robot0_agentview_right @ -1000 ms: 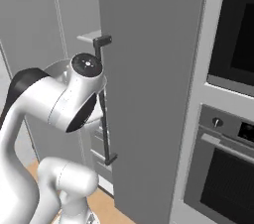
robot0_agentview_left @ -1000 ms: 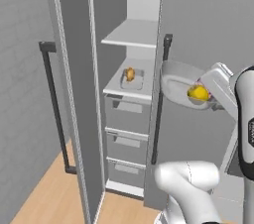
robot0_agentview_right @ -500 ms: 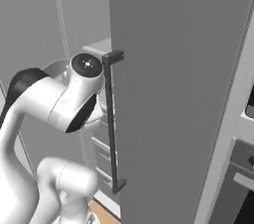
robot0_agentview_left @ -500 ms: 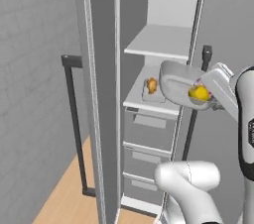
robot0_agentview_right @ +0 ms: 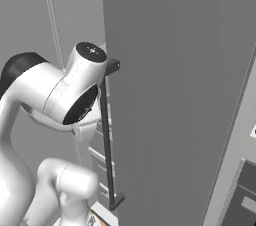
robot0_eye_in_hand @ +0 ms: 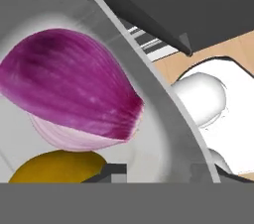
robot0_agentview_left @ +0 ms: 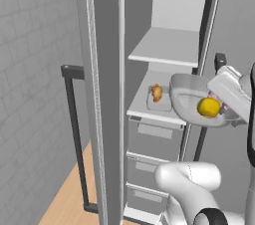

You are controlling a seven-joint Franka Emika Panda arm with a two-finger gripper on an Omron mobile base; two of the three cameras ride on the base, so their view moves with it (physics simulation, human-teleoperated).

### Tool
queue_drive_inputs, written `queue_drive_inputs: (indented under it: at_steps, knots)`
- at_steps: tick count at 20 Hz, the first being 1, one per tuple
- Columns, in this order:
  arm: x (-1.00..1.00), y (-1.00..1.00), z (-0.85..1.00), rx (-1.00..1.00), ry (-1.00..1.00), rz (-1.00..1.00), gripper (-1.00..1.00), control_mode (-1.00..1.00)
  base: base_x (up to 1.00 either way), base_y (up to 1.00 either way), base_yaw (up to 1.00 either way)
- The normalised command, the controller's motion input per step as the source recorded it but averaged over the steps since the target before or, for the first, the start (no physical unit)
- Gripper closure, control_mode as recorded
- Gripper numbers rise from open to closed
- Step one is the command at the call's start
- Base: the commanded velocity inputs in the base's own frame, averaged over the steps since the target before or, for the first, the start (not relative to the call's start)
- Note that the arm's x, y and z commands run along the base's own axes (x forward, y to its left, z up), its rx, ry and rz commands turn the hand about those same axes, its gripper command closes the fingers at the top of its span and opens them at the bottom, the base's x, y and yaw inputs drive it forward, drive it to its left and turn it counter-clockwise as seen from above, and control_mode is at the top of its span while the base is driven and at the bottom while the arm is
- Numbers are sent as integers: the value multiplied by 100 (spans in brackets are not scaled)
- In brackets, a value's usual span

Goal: Take the meat container that has the chicken drumstick and place it on the second highest rack of the freezer. Then take the vegetable container that has the lemon and onion and place it on the highest rack of the freezer.

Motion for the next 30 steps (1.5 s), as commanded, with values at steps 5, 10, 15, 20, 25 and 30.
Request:
queue_drive_inputs:
  at_steps: [5,10,15,20,25,30]
  knots:
    - [0,0,0,0,0,0,100,100,-47,32,0]
    - [0,0,0,0,0,0,100,100,-6,27,0]
    - [0,0,0,0,0,0,100,100,3,8,0]
    - [0,5,20,-1,-8,0,100,-100,0,13,0]
    - [18,35,92,-8,-45,-1,100,-100,0,0,0]
    - [95,4,69,-3,-31,-16,100,-100,0,0,0]
